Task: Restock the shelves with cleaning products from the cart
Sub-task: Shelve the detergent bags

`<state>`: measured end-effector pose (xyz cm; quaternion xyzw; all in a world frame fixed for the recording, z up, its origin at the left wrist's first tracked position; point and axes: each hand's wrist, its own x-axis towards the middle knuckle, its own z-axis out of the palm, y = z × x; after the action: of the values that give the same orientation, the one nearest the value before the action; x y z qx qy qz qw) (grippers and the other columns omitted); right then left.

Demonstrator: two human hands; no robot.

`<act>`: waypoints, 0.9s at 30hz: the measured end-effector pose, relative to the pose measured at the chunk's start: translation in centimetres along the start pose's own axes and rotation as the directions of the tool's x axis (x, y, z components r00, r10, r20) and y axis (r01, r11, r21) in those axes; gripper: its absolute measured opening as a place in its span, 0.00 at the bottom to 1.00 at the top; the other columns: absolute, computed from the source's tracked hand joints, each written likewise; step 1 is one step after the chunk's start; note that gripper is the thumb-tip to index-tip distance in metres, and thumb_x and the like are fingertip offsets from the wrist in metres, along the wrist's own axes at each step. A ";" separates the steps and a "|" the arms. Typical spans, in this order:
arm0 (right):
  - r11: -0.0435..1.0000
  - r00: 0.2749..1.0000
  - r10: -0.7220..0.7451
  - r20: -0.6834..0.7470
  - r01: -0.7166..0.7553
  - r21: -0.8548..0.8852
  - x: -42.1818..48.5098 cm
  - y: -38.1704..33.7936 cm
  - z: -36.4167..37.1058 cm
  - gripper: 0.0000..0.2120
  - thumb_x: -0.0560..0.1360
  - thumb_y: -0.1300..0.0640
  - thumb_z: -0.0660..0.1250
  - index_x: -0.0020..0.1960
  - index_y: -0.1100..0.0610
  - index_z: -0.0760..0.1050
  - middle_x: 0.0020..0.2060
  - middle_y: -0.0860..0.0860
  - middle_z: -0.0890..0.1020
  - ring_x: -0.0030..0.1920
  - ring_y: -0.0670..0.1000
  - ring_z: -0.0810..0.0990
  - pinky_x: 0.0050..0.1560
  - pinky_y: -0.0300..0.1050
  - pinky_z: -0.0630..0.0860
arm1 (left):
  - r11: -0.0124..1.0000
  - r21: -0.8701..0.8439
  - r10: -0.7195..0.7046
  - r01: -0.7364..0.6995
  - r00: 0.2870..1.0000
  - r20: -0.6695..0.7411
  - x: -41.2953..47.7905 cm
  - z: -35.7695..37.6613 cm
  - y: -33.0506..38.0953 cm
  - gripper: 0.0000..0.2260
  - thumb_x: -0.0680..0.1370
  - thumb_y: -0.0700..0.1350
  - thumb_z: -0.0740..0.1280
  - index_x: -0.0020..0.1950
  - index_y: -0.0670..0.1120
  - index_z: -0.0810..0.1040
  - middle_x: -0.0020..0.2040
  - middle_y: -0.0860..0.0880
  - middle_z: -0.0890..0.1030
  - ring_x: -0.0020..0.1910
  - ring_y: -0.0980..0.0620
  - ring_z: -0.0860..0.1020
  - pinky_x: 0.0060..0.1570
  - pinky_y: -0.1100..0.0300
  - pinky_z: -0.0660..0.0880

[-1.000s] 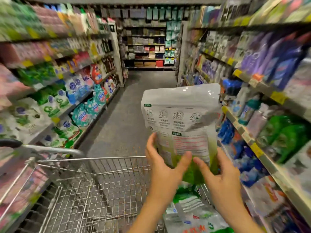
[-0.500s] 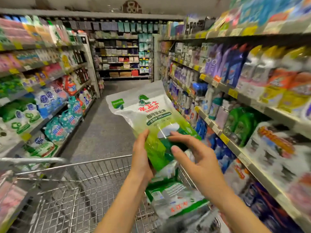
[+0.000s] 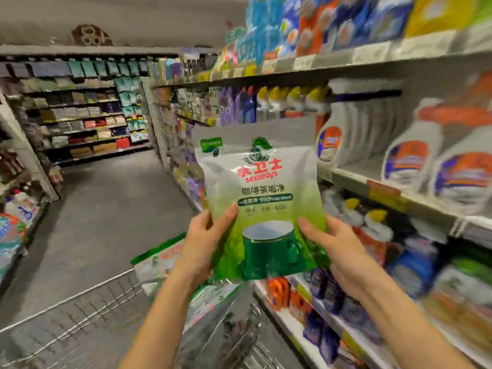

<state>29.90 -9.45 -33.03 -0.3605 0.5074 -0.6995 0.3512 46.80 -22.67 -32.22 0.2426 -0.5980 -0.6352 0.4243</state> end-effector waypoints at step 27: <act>0.985 0.485 -0.168 -0.859 0.113 -0.128 -43.8 -9.1 -28.4 0.14 0.67 0.59 0.72 0.53 0.54 0.80 0.47 0.50 0.86 0.45 0.45 0.85 0.38 0.33 0.78 | 0.983 0.037 -0.143 0.182 0.613 0.777 -25.5 43.8 -8.3 0.16 0.66 0.54 0.68 0.49 0.46 0.80 0.43 0.50 0.86 0.39 0.54 0.84 0.33 0.62 0.79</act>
<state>25.93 43.18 -37.18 -0.0109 0.6024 -0.7979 -0.0186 22.29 22.13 -38.02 -0.0114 -0.6832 -0.7267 0.0716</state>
